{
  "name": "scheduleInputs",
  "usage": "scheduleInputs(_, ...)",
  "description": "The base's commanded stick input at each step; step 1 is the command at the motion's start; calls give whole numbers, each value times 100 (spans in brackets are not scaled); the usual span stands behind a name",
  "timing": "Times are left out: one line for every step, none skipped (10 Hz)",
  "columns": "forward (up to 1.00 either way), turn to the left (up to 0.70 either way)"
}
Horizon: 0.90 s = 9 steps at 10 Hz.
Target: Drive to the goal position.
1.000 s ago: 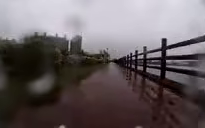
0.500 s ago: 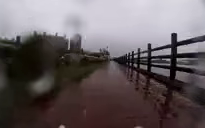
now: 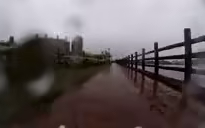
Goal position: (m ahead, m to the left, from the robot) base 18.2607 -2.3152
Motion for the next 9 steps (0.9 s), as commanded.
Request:
scheduleInputs(100,-2)
scheduleInputs(100,-39)
scheduleInputs(100,-36)
scheduleInputs(100,-26)
scheduleInputs(100,-16)
scheduleInputs(100,-7)
scheduleInputs(100,-5)
scheduleInputs(100,-11)
scheduleInputs(100,-4)
